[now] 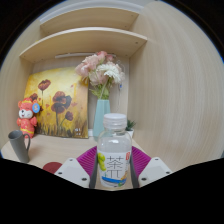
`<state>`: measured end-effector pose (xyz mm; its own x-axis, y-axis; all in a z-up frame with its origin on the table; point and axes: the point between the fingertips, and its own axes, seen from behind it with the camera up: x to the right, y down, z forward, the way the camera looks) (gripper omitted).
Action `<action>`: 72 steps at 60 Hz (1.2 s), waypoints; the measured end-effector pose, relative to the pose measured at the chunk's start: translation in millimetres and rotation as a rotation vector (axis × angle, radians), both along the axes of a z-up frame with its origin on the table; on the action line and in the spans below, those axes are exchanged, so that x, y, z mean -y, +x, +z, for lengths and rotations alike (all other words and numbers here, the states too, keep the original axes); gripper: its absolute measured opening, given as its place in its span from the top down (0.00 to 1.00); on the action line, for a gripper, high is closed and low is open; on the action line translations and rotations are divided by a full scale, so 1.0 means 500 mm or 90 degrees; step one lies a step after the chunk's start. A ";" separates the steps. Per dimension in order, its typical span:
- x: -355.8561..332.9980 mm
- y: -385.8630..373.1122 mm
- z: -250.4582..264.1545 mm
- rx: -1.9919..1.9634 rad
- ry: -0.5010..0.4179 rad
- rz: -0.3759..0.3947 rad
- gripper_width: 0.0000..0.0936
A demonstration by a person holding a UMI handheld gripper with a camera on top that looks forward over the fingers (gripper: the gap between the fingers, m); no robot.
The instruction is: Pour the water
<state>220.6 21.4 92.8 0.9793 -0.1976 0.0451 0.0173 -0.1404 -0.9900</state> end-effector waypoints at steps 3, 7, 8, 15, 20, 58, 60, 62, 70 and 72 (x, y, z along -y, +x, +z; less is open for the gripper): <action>0.002 -0.001 0.002 0.001 0.005 -0.002 0.50; 0.001 0.001 0.004 0.002 0.012 -0.005 0.56; 0.001 0.001 0.003 0.000 0.011 -0.006 0.58; 0.001 0.000 0.003 0.000 0.004 -0.002 0.60; -0.001 -0.010 0.003 0.028 -0.009 0.008 0.59; -0.043 -0.382 0.203 0.936 0.015 0.158 0.60; -0.048 -0.399 0.208 0.977 0.025 0.164 0.60; -0.047 -0.416 0.208 1.015 0.032 0.166 0.60; -0.051 -0.485 0.207 1.168 0.066 0.184 0.60; -0.052 -0.498 0.206 1.208 0.076 0.183 0.60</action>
<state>-28.5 47.4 195.8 -0.3301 -0.1452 0.9327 0.9298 0.1202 0.3478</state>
